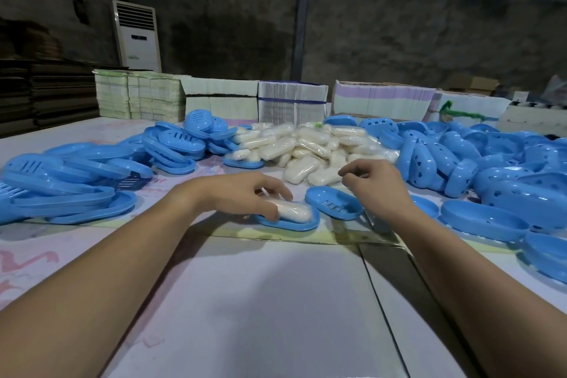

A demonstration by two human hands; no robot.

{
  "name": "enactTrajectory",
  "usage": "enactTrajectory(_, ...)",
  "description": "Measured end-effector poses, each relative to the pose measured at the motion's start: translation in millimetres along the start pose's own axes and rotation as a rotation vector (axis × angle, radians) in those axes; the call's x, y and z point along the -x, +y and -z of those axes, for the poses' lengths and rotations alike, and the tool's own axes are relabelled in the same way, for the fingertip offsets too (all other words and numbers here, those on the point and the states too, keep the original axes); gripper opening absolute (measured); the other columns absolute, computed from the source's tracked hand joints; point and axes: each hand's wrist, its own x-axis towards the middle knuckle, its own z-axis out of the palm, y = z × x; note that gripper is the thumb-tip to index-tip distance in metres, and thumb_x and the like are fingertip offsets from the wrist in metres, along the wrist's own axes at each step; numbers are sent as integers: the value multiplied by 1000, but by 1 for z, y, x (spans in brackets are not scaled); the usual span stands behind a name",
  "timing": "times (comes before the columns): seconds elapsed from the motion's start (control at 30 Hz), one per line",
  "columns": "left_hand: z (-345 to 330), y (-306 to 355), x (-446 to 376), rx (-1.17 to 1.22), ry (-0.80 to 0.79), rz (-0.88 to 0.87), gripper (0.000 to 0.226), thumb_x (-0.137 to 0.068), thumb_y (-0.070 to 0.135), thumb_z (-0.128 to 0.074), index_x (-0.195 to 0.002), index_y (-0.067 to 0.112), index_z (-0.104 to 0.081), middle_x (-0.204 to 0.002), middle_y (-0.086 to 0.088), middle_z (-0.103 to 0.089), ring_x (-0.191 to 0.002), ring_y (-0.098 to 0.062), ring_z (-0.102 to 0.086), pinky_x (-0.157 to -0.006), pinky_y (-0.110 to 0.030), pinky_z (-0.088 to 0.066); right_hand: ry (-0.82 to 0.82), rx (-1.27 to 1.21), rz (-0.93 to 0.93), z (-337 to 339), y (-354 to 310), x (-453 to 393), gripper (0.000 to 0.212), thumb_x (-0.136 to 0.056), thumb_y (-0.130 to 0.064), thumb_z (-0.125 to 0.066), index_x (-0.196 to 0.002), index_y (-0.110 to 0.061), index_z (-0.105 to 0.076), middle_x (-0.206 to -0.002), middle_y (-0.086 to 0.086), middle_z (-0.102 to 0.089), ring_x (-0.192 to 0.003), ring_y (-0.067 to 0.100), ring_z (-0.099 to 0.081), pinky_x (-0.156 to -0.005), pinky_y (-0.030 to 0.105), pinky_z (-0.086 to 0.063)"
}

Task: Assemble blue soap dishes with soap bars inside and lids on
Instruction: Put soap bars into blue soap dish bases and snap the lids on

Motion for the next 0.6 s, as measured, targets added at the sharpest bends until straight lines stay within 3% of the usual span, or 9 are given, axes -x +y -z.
enactTrajectory(0.17,-3,-7,-5,-58,12,-15,42,-83,48,-76,-116,59,-53,-130,21,-49,-118,-3,-47,-101,-29,-43,-98,168,-13,2,0,1,14,-88,-22,-60,-93,-27,-72,-92,-9,-69,-92,13,-61,-81,35,-53)
enactTrajectory(0.23,-8,-8,-7,-34,22,-23,38,-82,52,-76,-110,63,-54,-126,25,-49,-115,1,-48,-93,-20,-40,-147,336,-47,6,1,1,15,-88,-28,-58,-97,-29,-70,-102,-4,-67,-99,19,-59,-86,39,-51)
enactTrajectory(0.33,-13,-8,-6,24,43,-27,34,-72,68,-74,-100,69,-56,-123,30,-54,-108,6,-52,-86,-14,-40,-158,666,-175,19,3,-3,26,-89,-32,-51,-112,-30,-64,-119,3,-59,-119,31,-44,-92,46,-39)
enactTrajectory(0.43,-17,-9,-8,36,85,-30,48,-54,84,-65,-99,72,-55,-121,30,-57,-106,4,-54,-92,-20,-45,-166,761,-333,37,13,-9,39,-92,-29,-45,-130,-26,-53,-139,9,-44,-134,38,-27,-102,64,-27)
enactTrajectory(0.5,-18,-9,-10,21,99,-30,49,-51,87,-63,-97,74,-54,-121,29,-56,-109,2,-54,-97,-24,-46,-185,739,-404,48,24,-13,41,-93,-27,-43,-134,-24,-48,-140,10,-43,-134,38,-28,-104,61,-31)
enactTrajectory(0.6,-20,-9,-10,13,98,-18,47,-50,89,-61,-94,79,-49,-120,30,-55,-109,2,-53,-97,-25,-46,-223,734,-378,53,35,-14,37,-94,-20,-42,-130,-19,-53,-128,11,-52,-123,37,-42,-96,45,-41)
